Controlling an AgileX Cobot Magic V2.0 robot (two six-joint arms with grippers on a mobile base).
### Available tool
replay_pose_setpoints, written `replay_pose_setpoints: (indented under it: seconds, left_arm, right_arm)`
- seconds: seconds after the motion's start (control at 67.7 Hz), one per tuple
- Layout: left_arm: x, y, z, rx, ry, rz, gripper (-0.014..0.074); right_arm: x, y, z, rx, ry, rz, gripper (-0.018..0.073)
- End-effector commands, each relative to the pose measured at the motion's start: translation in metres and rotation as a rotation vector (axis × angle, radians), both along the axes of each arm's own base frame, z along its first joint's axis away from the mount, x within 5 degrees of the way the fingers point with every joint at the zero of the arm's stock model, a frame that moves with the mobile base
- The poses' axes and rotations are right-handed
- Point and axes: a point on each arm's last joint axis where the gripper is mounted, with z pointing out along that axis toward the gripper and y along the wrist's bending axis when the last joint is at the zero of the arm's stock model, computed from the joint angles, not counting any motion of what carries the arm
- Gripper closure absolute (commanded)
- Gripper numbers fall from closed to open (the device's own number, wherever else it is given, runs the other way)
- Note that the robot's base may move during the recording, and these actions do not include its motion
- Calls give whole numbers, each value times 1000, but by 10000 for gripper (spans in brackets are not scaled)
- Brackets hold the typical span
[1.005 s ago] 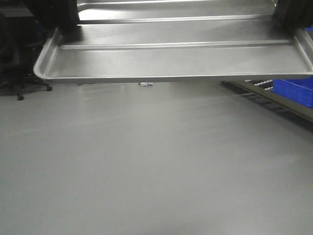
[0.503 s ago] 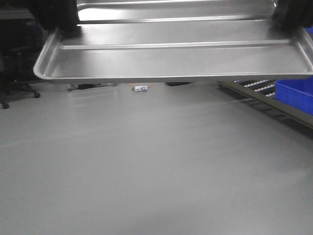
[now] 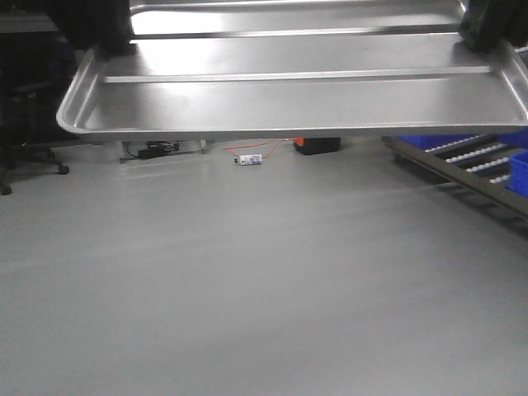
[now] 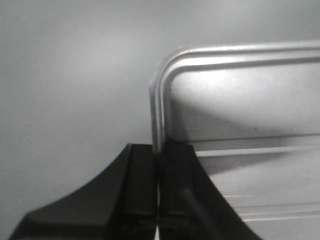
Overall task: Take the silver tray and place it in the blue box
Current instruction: 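Hold the tray in both grippers while the base turns away from the shelf, then keep holding the tray while the base drives to the blue bin shelf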
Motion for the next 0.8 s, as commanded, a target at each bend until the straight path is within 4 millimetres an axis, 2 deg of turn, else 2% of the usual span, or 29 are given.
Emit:
replay_pose_setpoints:
  seconds: [0.0, 0.783]
  left_arm:
    - [-5, 12, 18, 49, -47, -1, 701]
    - [-5, 12, 18, 48, -48, -2, 701]
  right_arm:
    - [0, -6, 20, -18, -110, 18, 502]
    - [0, -6, 20, -18, -110, 18, 502]
